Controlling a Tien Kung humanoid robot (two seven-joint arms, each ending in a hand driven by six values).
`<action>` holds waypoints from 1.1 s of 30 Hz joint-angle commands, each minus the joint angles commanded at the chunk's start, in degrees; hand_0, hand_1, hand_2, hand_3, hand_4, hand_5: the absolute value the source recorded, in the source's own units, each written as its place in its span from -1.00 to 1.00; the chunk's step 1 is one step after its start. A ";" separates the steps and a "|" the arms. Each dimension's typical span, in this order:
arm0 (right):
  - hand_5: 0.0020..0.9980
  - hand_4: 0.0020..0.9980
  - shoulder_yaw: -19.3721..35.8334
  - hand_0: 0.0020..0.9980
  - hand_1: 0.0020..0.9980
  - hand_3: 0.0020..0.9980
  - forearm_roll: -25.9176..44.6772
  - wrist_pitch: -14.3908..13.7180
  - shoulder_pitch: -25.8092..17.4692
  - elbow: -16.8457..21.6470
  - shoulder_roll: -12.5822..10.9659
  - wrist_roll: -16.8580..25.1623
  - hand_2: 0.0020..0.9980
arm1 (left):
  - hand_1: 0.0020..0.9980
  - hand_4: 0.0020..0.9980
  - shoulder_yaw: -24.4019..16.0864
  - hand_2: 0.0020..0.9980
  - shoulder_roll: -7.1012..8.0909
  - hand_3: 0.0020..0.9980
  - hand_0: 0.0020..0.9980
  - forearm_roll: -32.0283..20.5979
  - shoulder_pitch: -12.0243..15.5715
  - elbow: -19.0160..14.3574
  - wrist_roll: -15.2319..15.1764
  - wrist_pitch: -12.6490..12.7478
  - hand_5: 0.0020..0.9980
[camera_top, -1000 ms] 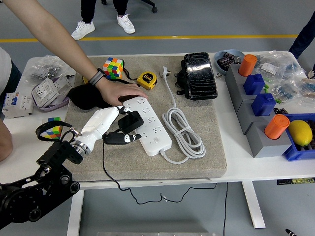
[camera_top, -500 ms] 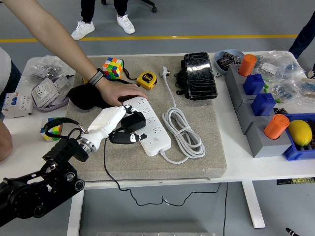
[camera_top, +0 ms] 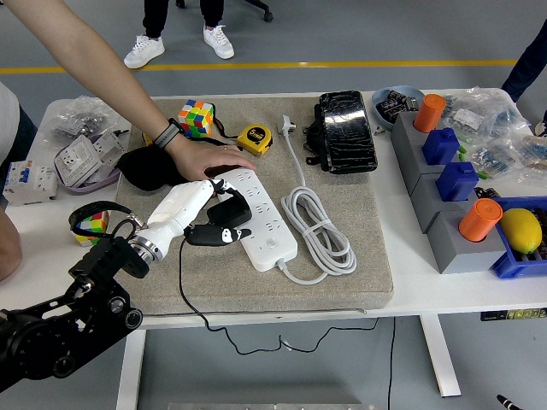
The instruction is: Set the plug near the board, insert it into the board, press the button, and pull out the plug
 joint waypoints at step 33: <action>-0.05 0.85 -0.76 0.14 0.28 0.08 0.18 0.04 0.03 -0.08 -0.53 -0.11 0.22 | -0.83 0.20 -6.76 -0.69 1.98 0.57 -0.87 -11.77 0.70 -22.47 27.29 -23.37 -1.00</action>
